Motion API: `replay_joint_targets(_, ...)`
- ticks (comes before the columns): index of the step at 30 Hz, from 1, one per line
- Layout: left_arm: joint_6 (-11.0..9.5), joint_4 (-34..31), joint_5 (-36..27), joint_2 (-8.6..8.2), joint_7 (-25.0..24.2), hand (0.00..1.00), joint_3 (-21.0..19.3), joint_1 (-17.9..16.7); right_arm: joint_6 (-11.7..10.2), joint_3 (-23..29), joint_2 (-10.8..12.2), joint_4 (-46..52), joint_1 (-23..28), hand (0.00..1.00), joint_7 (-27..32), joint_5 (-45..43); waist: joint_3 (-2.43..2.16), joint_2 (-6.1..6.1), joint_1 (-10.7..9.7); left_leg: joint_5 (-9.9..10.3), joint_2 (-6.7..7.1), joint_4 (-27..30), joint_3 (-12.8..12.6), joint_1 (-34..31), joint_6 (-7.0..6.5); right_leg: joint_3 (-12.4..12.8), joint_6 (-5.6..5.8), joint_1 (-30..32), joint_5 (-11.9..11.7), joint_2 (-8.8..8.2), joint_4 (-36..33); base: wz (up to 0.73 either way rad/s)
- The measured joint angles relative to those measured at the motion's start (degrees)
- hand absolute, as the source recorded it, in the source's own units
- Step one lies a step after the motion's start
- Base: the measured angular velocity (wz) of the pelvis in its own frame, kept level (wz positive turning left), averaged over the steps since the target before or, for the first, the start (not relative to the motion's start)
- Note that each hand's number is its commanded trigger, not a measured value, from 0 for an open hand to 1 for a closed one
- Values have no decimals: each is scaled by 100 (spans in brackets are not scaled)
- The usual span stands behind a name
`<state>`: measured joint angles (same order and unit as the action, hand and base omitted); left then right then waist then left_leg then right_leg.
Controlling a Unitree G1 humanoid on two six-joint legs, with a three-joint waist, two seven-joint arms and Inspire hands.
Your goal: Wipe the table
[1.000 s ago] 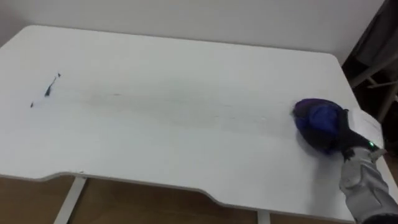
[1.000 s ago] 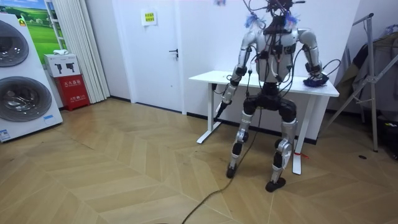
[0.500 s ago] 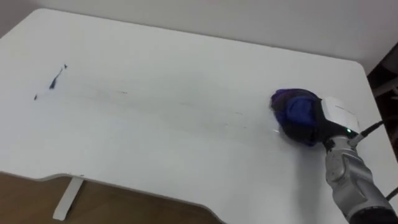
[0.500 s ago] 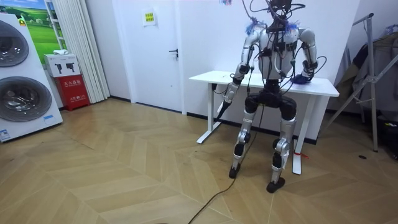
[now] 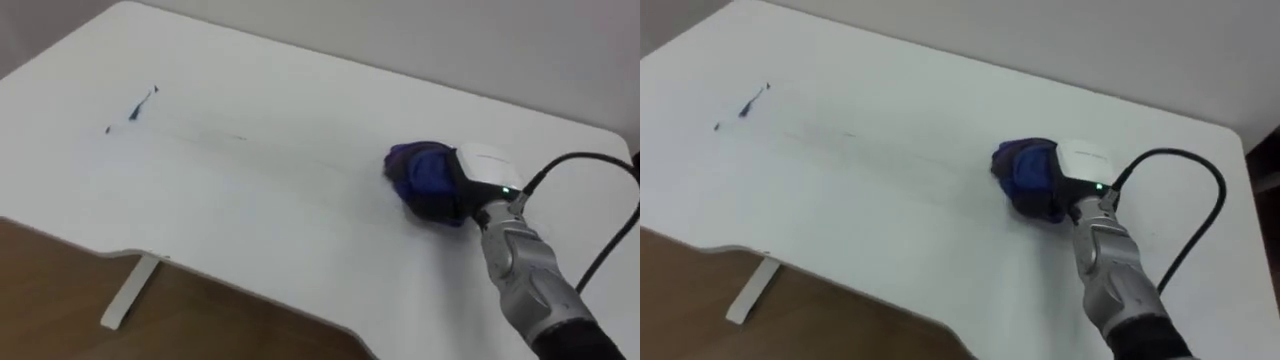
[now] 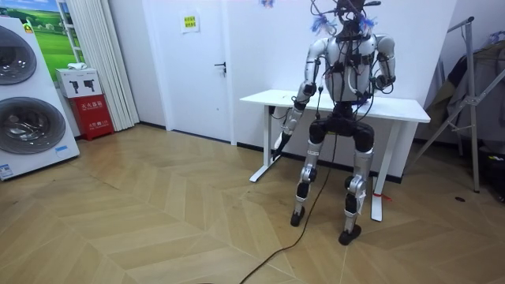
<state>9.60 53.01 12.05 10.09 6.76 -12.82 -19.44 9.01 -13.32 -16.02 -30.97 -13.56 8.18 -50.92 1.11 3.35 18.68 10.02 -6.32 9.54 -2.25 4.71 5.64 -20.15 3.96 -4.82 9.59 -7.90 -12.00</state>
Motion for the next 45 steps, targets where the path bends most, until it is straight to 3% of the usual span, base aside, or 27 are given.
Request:
replay_joint_targets(1,1,-23,-1,0,0,0,-9,-36,-62,57,0,20,87,58,75,3,-22,-19,-20,2,4,-1,11,-1,-3,-9,8,-28,-5,4,43,13)
replay_joint_targets(2,1,-24,-1,-1,0,0,-21,-62,-167,128,0,26,235,35,211,5,-54,-61,-85,5,15,-4,50,18,-9,-29,24,-75,-14,1,54,19)
replay_joint_targets(3,1,-24,4,1,0,0,-30,-67,-261,141,2,34,384,24,388,4,-63,-105,-175,6,24,-8,83,72,-12,-38,39,-161,-11,1,83,19)
replay_joint_targets(4,-1,-23,18,3,0,0,-30,-62,-362,152,2,46,510,9,515,8,-101,-147,-249,6,31,-8,78,106,-13,-46,50,-231,-7,3,142,12)
replay_joint_targets(5,-3,-21,19,2,0,0,-28,-50,-409,168,1,49,564,3,559,13,-133,-170,-283,7,31,-12,72,114,-14,-42,53,-232,-5,3,138,0)
replay_joint_targets(9,-151,-59,7,2,6,0,-13,23,-499,352,-7,35,763,0,587,243,-150,-302,-510,7,28,-35,-12,297,-14,29,72,-359,9,1,133,-5)
replay_joint_targets(12,-153,-297,6,0,56,0,80,69,-632,328,16,125,809,0,598,147,-141,-256,-677,7,29,-36,-45,293,-14,92,73,-339,11,1,134,-7)
replay_joint_targets(17,-228,-442,4,-3,185,0,90,169,-643,333,23,149,893,0,477,117,-139,-98,-741,30,45,-48,-105,327,-48,257,71,-326,9,10,134,-7)
replay_joint_targets(26,-246,-351,4,-6,429,0,198,82,-711,339,27,301,1050,0,557,135,-138,-92,-776,41,57,-125,-214,409,-63,376,81,-342,-6,5,131,-5)
replay_joint_targets(33,-247,-351,1,-22,394,0,180,-87,-817,406,26,518,1175,0,596,252,-136,-181,-877,42,68,-128,-251,406,-66,530,88,-322,-9,8,88,-2)
replay_joint_targets(38,-244,-347,-14,-63,393,0,174,-74,-764,788,30,689,1282,0,612,589,-131,-196,-930,48,105,-130,-275,380,-80,711,102,-221,0,1,74,-4)
replay_joint_targets(45,-299,-146,-35,-30,355,0,-80,27,-774,2070,-34,1133,1307,0,1243,1228,-147,-131,-1250,54,109,-131,-313,375,-94,766,116,-123,9,-3,21,-4)
